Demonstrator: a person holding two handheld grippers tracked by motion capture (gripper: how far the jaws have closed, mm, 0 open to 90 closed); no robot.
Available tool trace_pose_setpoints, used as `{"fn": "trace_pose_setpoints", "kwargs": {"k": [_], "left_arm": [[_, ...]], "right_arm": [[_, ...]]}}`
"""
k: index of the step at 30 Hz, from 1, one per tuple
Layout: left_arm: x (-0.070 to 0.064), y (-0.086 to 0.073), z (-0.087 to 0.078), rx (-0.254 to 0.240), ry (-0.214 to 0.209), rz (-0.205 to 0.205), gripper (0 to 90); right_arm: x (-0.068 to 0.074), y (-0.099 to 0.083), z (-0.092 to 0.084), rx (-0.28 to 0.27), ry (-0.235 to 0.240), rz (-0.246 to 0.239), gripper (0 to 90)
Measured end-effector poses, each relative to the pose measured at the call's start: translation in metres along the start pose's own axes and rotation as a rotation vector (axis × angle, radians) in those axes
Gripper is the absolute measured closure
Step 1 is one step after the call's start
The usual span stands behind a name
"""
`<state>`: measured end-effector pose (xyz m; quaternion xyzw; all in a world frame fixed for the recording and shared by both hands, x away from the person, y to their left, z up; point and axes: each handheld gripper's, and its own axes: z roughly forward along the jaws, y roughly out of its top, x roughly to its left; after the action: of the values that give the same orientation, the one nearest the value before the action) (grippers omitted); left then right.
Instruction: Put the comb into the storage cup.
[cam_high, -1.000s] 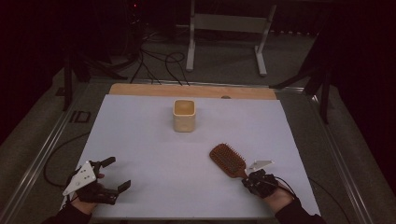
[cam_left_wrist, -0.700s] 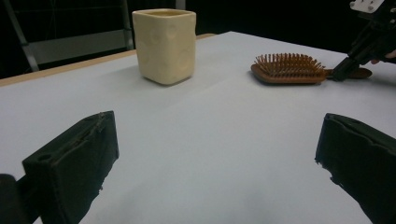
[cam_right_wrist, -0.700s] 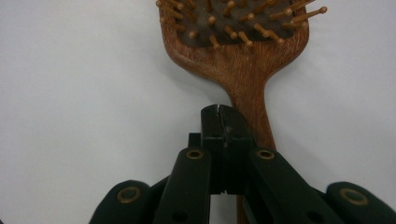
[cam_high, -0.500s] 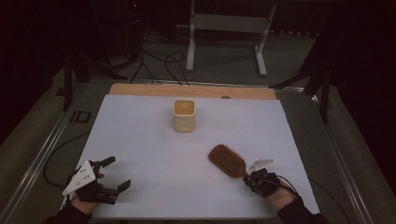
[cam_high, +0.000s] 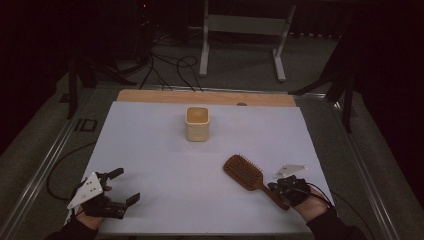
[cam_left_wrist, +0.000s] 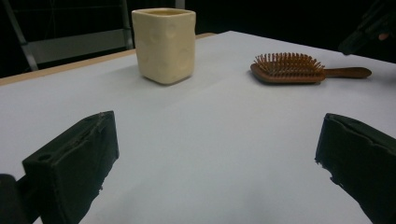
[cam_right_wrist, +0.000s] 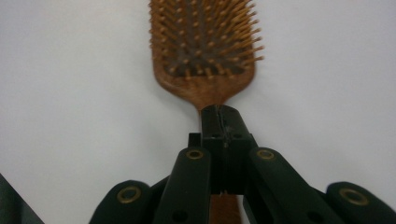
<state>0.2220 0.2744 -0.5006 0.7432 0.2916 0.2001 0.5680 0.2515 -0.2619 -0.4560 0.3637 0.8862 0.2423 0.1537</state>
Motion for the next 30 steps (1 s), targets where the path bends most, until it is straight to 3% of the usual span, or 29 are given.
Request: {"fn": "trace_pose_setpoints", "kwargs": {"k": [11,22,30], "left_arm": [[0.0,0.0,0.0,-0.002,0.0,-0.003,0.1],[0.0,0.0,0.0,-0.001,0.0,-0.005,0.1],[0.0,0.0,0.0,-0.002,0.0,-0.001,0.1]], "right_arm": [[-0.013,0.015,-0.02,0.028,-0.014,-0.055,90.0],[-0.021,0.024,-0.021,0.069,0.01,-0.085,90.0],[-0.021,0.029,-0.013,0.08,0.029,-0.095,82.7]]}}
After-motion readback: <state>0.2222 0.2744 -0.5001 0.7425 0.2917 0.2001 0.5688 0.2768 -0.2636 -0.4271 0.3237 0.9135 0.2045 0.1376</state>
